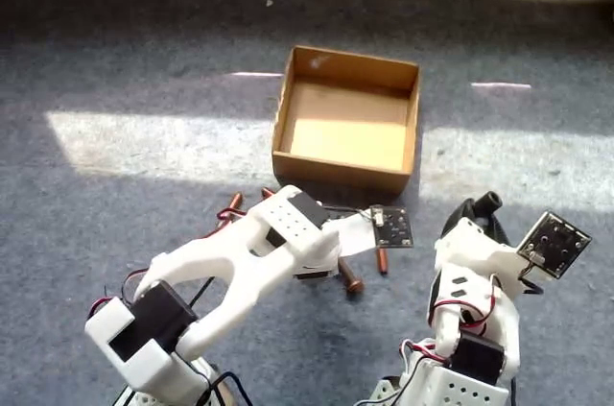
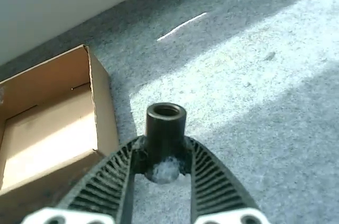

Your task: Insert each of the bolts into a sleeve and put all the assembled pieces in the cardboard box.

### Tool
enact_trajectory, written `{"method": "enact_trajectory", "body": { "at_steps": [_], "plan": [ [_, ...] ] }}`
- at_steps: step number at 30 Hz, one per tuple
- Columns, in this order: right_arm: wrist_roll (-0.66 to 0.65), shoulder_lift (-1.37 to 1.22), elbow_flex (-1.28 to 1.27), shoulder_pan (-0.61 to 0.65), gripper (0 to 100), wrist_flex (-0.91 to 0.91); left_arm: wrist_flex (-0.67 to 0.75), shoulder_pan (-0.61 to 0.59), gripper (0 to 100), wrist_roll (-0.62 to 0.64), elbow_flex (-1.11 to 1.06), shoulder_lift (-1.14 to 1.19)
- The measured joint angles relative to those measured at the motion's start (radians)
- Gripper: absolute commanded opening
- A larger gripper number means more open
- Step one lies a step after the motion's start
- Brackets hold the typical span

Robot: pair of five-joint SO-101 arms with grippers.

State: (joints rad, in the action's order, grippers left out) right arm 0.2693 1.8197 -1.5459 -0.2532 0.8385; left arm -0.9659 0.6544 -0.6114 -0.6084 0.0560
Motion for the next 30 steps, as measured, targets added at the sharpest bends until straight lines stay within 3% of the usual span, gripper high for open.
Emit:
{"method": "enact_trajectory", "body": {
  "at_steps": [4, 23, 30],
  "plan": [
    [0.000, 0.000, 0.000, 0.000, 0.5, 0.000, 0.000, 0.012, 0, 0.000, 0.000, 0.000],
    [0.000, 0.000, 0.000, 0.000, 0.5, 0.000, -0.021, 0.055, 1, 0.043, 0.000, 0.003],
    [0.000, 0.000, 0.000, 0.000, 0.5, 0.000, -0.038, 0.061, 1, 0.098, -0.095, -0.176]
  ]
}}
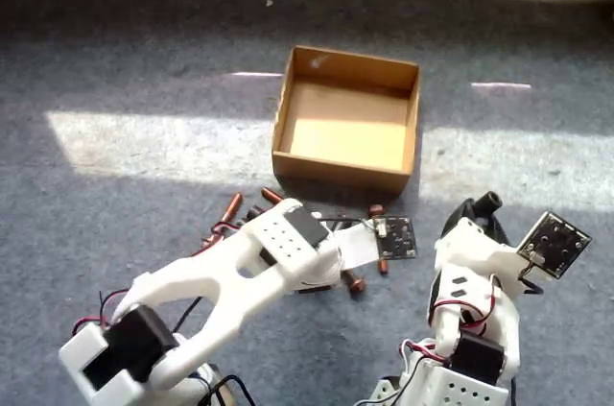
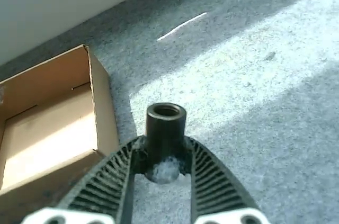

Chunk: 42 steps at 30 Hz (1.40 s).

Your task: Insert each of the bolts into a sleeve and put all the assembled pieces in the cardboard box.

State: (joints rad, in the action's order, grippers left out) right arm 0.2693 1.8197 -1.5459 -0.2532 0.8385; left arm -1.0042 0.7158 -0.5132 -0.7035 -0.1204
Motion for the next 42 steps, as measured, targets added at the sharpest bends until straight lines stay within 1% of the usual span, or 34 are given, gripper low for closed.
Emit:
{"method": "enact_trajectory", "body": {
  "at_steps": [4, 8, 15, 26, 30, 37, 39, 42],
  "plan": [
    [0.000, 0.000, 0.000, 0.000, 0.5, 0.000, -0.002, -0.005, 1, 0.014, -0.083, -0.173],
    [0.000, 0.000, 0.000, 0.000, 0.5, 0.000, -0.003, -0.003, 1, 0.089, -0.146, -0.344],
    [0.000, 0.000, 0.000, 0.009, 0.5, 0.000, -0.003, -0.078, 1, 0.167, -0.236, -0.628],
    [-0.002, 0.000, 0.000, 0.144, 0.5, 0.000, -0.008, -0.189, 1, 0.356, -0.362, -1.080],
    [-0.005, 0.000, 0.000, 0.190, 0.5, 0.000, -0.008, -0.207, 1, 0.393, -0.397, -1.218],
    [-0.005, 0.000, 0.000, 0.288, 0.5, 0.000, 0.026, -0.203, 1, 0.405, -0.485, -1.378],
    [-0.005, 0.000, -0.005, 0.322, 0.5, 0.000, 0.031, -0.203, 1, 0.436, -0.489, -1.409],
    [-0.005, 0.000, -0.023, 0.351, 0.5, 0.000, 0.032, -0.204, 1, 0.514, -0.489, -1.448]
  ]
}}
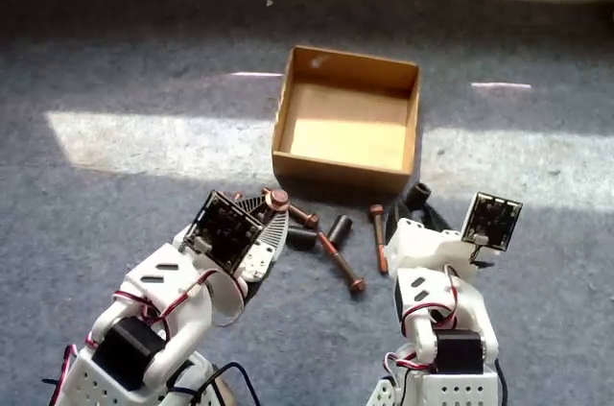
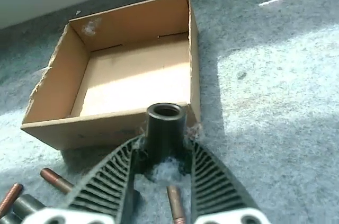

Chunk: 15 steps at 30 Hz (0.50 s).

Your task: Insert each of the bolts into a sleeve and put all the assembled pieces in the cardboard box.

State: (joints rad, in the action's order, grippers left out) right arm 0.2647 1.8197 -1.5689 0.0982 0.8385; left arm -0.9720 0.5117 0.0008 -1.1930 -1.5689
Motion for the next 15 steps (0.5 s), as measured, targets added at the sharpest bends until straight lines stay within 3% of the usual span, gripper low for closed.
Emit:
{"method": "enact_trajectory", "body": {
  "at_steps": [8, 15],
  "plan": [
    [0.000, 0.000, 0.000, 0.103, 0.5, 0.000, 0.041, -0.003, 1, 0.057, 0.000, -0.071],
    [0.000, 0.000, -0.057, 0.161, 0.5, -0.100, 0.189, -0.180, 1, 0.232, -0.094, -0.172]
  ]
}}
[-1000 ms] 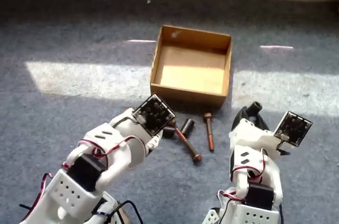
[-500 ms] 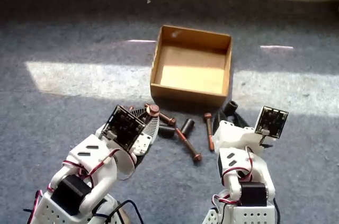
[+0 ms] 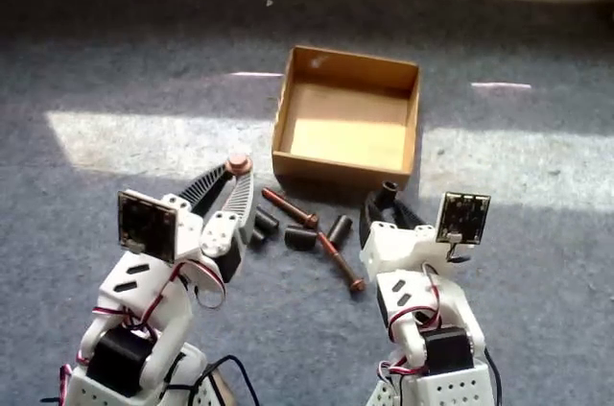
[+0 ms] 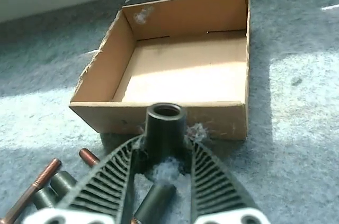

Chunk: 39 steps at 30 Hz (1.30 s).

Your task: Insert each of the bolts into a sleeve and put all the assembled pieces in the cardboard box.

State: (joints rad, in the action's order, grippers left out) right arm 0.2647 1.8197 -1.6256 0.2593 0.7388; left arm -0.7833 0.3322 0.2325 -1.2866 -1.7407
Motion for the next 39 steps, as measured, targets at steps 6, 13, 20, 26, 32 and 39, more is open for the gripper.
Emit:
{"method": "enact_trajectory", "body": {
  "at_steps": [6, 13, 20, 26, 32, 39],
  "plan": [
    [-0.002, 0.000, -0.048, 0.006, 0.5, -0.247, 0.126, -0.057, 1, 0.028, -0.078, -0.068],
    [-0.126, -0.002, -0.048, 0.146, 0.5, -0.318, 0.203, -0.061, 1, 0.117, -0.080, -0.074],
    [-0.152, -0.002, -0.048, 0.212, 0.5, -0.425, 0.302, -0.064, 1, 0.135, -0.080, -0.074],
    [-0.155, -0.002, -0.048, 0.232, 0.5, -0.505, 0.374, -0.064, 1, 0.135, -0.080, -0.074],
    [-0.206, -0.002, -0.048, 0.302, 0.5, -0.508, 0.434, -0.064, 1, 0.135, -0.080, -0.074],
    [-0.334, -0.002, -0.048, 0.423, 0.5, -0.480, 0.474, -0.064, 1, 0.135, -0.080, -0.074]
  ]
}}
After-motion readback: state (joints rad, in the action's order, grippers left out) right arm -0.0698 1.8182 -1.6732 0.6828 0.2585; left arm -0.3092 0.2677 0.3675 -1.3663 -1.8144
